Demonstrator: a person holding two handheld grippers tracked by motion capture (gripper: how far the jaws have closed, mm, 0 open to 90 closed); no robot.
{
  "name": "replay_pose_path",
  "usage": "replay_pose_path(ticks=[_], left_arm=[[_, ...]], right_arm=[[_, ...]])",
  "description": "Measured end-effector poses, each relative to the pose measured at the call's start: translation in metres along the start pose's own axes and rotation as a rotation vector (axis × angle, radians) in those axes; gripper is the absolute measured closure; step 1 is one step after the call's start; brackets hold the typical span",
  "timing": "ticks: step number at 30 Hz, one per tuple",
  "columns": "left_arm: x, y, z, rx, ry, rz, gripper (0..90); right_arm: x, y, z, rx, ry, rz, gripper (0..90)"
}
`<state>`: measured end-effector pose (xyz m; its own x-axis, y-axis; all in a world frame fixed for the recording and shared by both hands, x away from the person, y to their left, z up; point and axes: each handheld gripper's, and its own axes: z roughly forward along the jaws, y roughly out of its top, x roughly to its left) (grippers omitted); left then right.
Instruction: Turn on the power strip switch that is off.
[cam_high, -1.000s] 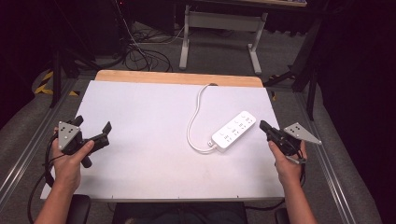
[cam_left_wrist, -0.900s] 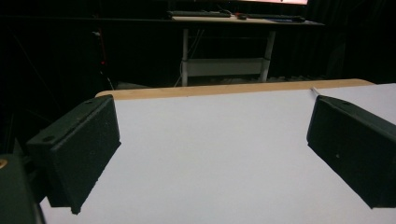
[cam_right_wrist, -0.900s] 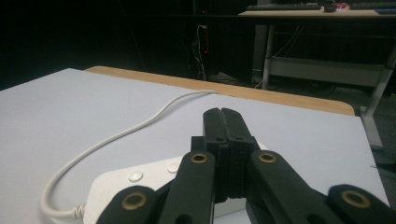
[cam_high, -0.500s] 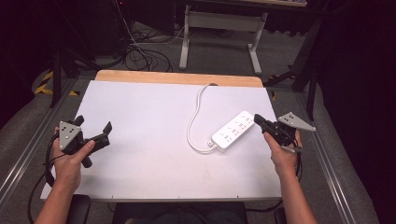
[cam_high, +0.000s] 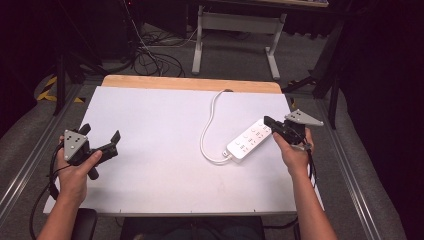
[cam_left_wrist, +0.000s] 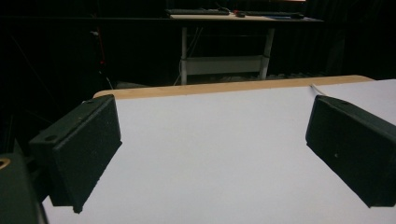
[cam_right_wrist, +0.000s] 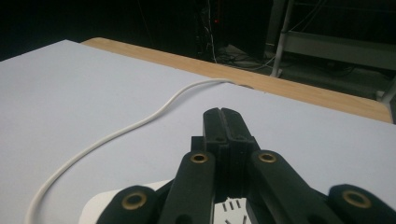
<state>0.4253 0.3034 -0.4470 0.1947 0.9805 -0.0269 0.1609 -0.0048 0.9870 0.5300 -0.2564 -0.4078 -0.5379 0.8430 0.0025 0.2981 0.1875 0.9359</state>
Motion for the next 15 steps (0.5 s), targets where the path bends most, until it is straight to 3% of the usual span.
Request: replay_pose_path(ticks=[15], left_arm=[[0.001,0.000,0.000,-0.003,0.006,-0.001,4.0]], right_arm=[[0.005,0.003,0.023,0.067,0.014,-0.025,90.0]])
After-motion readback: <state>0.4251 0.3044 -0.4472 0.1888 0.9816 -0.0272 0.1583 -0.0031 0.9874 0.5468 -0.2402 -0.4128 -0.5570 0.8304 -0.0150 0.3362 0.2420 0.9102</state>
